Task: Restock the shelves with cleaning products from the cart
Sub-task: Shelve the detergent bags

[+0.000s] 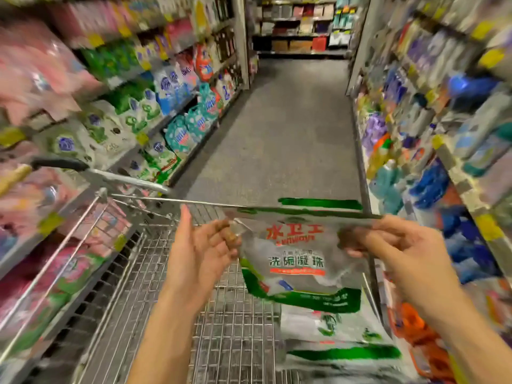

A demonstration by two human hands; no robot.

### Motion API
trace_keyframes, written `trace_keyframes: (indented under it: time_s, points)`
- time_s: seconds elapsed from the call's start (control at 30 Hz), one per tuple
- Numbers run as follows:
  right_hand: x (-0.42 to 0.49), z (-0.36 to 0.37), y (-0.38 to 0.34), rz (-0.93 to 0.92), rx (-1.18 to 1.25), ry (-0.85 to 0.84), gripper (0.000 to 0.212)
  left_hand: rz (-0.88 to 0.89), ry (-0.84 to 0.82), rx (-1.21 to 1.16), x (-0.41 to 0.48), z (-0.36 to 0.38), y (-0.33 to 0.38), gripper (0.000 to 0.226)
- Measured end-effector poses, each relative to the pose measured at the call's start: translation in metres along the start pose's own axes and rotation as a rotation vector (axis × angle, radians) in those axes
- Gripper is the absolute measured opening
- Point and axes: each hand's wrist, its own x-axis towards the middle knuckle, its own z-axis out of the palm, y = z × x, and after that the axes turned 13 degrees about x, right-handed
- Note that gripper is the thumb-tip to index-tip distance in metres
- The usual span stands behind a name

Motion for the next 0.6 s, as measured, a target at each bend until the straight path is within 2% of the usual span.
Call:
trace_keyframes:
  time_s: [0.07, 0.13, 0.2, 0.27, 0.3, 0.4, 0.5, 0.6]
  points:
    - [0.006, 0.017, -0.017, -0.152, 0.021, 0.055, 0.018, 0.135, -0.039, 0.034, -0.011, -0.005, 0.003, 0.062]
    - [0.013, 0.034, -0.034, -0.242, 0.024, 0.052, 0.015, 0.270, -0.017, 0.214, -0.017, -0.007, -0.003, 0.053]
    - [0.021, 0.049, -0.048, -0.288, 0.049, 0.050, 0.017, 0.327, 0.053, 0.427, -0.014, -0.011, -0.016, 0.050]
    - [0.029, 0.061, -0.057, -0.305, 0.068, 0.057, 0.021, 0.333, 0.042, 0.521, -0.007, -0.009, -0.025, 0.060]
    - [0.032, 0.066, -0.062, -0.304, 0.067, 0.055, 0.023, 0.325, 0.018, 0.533, -0.002, -0.007, -0.029, 0.059]
    - [0.040, 0.075, -0.075, -0.275, 0.075, 0.052, 0.030, 0.283, -0.007, 0.539, 0.013, 0.005, -0.031, 0.023]
    - [0.046, 0.079, -0.081, -0.255, 0.086, 0.058, 0.030, 0.380, 0.071, 0.442, 0.018, 0.016, -0.025, 0.034]
    - [0.047, 0.068, -0.082, -0.235, 0.007, 0.062, 0.025, 0.438, 0.221, 0.287, 0.016, 0.027, -0.012, 0.035]
